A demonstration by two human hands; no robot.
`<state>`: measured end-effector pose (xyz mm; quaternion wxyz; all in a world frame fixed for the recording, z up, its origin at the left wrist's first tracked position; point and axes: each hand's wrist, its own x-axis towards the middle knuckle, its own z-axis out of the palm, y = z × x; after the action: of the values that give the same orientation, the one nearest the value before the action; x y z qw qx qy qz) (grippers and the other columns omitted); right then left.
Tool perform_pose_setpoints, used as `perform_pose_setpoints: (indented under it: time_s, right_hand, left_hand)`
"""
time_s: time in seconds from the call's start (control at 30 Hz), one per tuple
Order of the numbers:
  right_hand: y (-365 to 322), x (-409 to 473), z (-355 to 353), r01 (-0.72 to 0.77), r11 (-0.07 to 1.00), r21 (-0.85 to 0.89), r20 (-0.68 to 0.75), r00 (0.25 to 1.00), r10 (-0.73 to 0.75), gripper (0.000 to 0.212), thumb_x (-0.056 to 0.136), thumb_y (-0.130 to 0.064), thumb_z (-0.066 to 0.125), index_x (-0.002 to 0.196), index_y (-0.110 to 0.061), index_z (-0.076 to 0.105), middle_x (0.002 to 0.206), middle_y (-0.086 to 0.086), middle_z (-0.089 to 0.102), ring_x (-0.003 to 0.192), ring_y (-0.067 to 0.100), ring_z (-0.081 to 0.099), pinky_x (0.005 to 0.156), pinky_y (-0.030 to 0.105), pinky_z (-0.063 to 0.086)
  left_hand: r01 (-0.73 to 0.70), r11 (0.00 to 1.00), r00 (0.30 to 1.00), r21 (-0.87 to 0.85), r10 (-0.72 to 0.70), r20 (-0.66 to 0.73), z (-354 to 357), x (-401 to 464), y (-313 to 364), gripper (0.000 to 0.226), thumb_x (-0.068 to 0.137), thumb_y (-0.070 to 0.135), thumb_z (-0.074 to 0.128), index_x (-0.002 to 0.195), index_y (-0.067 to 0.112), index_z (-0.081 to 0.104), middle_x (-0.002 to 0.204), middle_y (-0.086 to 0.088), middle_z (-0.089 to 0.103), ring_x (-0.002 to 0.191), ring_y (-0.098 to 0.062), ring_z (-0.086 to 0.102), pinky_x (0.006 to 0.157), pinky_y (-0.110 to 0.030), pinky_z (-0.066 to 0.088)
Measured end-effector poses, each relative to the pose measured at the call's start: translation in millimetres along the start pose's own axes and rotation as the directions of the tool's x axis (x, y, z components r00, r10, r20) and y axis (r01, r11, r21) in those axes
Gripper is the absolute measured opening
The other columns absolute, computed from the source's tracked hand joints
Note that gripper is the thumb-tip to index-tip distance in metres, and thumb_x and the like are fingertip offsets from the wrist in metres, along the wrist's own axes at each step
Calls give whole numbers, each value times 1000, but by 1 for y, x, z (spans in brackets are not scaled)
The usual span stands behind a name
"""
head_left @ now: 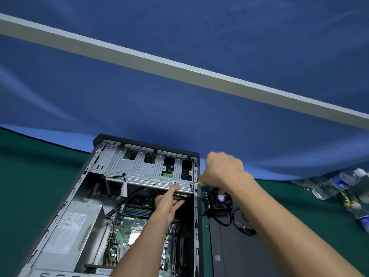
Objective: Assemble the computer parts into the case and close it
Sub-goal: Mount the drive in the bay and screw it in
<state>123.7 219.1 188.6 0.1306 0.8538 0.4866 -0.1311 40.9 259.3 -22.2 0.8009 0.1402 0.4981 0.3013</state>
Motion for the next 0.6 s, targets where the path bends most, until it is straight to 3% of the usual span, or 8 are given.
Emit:
perform_pose_setpoints:
  time_s: [0.1, 0.17, 0.3, 0.43, 0.53, 0.6]
  right_hand:
    - [20, -3, 22, -5, 985, -174, 169, 985, 35, 23, 85, -17, 51, 67, -16, 37, 66, -3, 41, 56, 16, 42, 49, 22, 28]
    - [36, -3, 44, -41, 992, -117, 154, 986, 59, 23, 88, -18, 47, 67, -16, 38, 67, -2, 43, 58, 16, 42, 51, 23, 30]
    - [60, -5, 88, -169, 966, 197, 134, 980, 144, 18, 86, -23, 50, 72, -18, 41, 71, -3, 49, 68, 21, 51, 57, 28, 36]
    - [76, -11, 142, -254, 768, 588, -19, 945, 327, 19, 84, -35, 58, 73, -20, 51, 67, -2, 56, 66, 24, 55, 55, 30, 37]
    - [86, -8, 176, -254, 637, 727, -11, 925, 381, 41, 89, -38, 61, 56, -18, 48, 54, -4, 54, 56, 19, 51, 48, 27, 33]
    - [88, -2, 198, -263, 575, 775, 40, 928, 371, 39, 91, -35, 60, 58, -19, 47, 56, -3, 54, 57, 19, 51, 50, 28, 34]
  left_hand:
    - [1, 1000, 1000, 11, -1, 11, -1, 1, -1, 32, 79, 11, 74, 100, 2, 51, 95, -13, 43, 83, -20, 49, 75, -34, 54]
    - [-2, 1000, 1000, 13, 1, 18, -1, 2, -1, 41, 79, 11, 74, 111, 0, 50, 100, -12, 42, 87, -21, 49, 78, -34, 54]
    - [-32, 999, 999, 29, 32, 9, -1, 1, -2, 40, 78, 14, 74, 109, 3, 51, 94, -9, 41, 85, -19, 50, 77, -33, 56]
    - [-78, 986, 997, 147, 77, 14, -3, -3, -5, 27, 77, 24, 75, 90, 9, 56, 98, -14, 61, 86, -28, 70, 72, -35, 60]
    - [-108, 963, 994, 247, 99, 45, -7, -4, -3, 41, 78, 35, 73, 104, 11, 53, 102, -12, 61, 79, -29, 72, 61, -31, 59]
    - [-99, 943, 995, 318, 89, 43, -8, -6, -1, 56, 80, 41, 71, 119, 8, 49, 99, -18, 68, 79, -28, 72, 58, -30, 58]
